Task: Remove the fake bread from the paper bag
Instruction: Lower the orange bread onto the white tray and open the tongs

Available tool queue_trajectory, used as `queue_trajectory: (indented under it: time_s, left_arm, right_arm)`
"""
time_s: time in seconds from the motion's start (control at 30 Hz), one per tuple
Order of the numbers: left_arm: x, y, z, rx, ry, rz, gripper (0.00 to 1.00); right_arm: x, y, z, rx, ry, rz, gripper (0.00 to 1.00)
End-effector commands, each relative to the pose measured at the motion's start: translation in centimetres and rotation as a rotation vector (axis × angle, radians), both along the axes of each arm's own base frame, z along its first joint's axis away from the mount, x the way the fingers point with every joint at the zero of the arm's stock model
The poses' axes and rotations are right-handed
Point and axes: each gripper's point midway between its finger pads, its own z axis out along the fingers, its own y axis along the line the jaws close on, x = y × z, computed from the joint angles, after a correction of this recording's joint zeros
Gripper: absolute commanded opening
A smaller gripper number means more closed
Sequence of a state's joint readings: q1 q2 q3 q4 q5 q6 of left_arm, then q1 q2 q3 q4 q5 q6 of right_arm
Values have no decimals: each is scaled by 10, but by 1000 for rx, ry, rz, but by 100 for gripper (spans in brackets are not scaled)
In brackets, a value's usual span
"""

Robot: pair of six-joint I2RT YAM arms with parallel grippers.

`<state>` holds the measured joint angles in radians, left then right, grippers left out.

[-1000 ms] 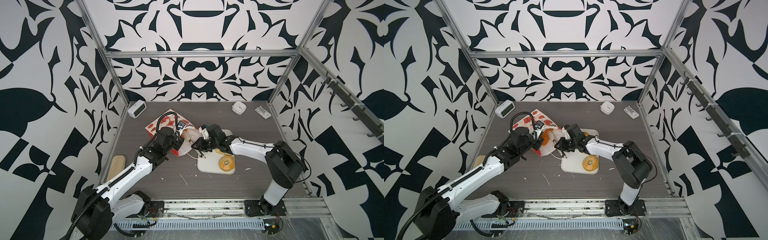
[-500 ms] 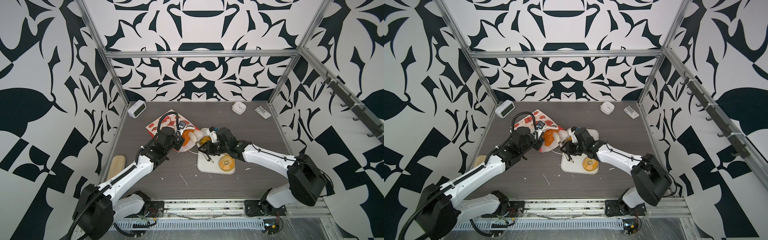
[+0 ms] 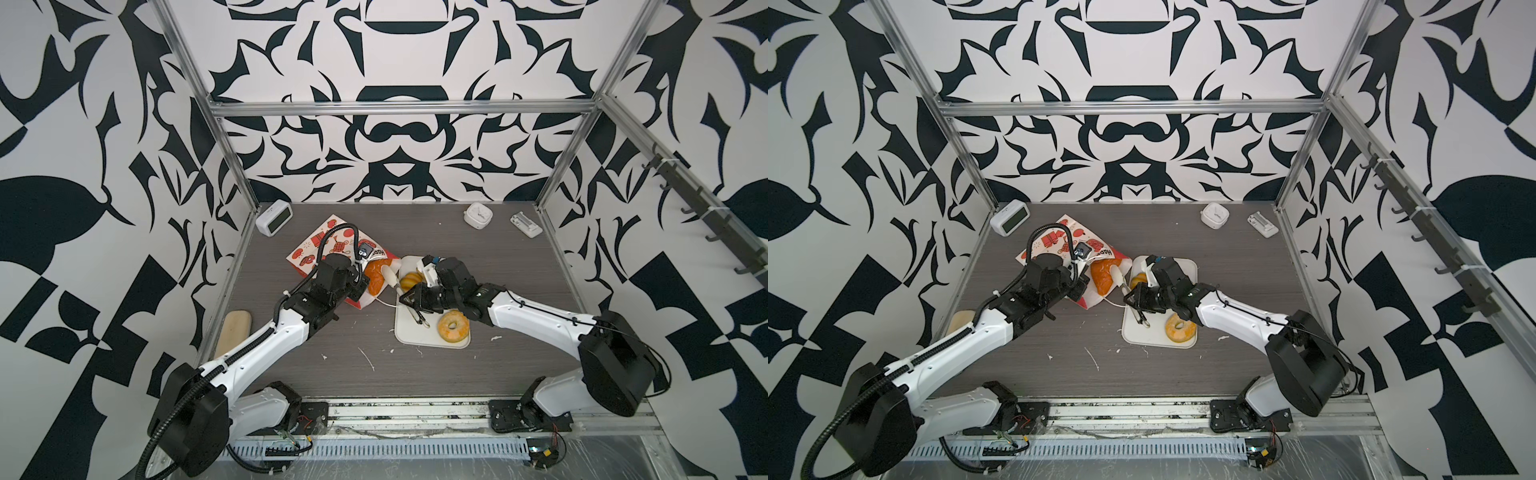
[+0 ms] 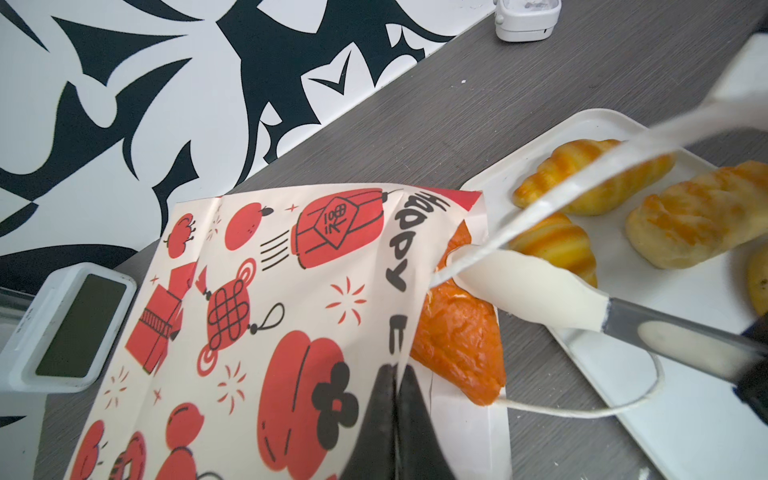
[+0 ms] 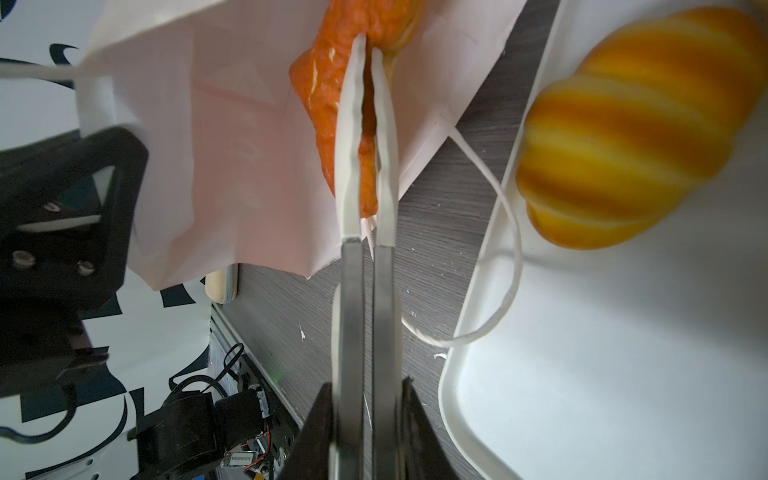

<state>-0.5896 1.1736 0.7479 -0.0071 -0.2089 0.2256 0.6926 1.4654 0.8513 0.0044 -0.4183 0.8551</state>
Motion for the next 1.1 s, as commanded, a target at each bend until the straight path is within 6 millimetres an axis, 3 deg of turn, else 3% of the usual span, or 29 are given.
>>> queue_trajectory:
  time_s: [0.0, 0.53, 1.07]
  left_arm:
    - [6, 0, 12, 0, -21, 23, 7]
    - [24, -2, 8, -7, -19, 85, 6]
    - [35, 5, 25, -47, -69, 171, 7]
  right_arm:
    - [17, 12, 50, 107, -112, -1, 0]
    - [-36, -6, 56, 133, -42, 118, 0]
    - [-98, -66, 53, -14, -30, 145, 0]
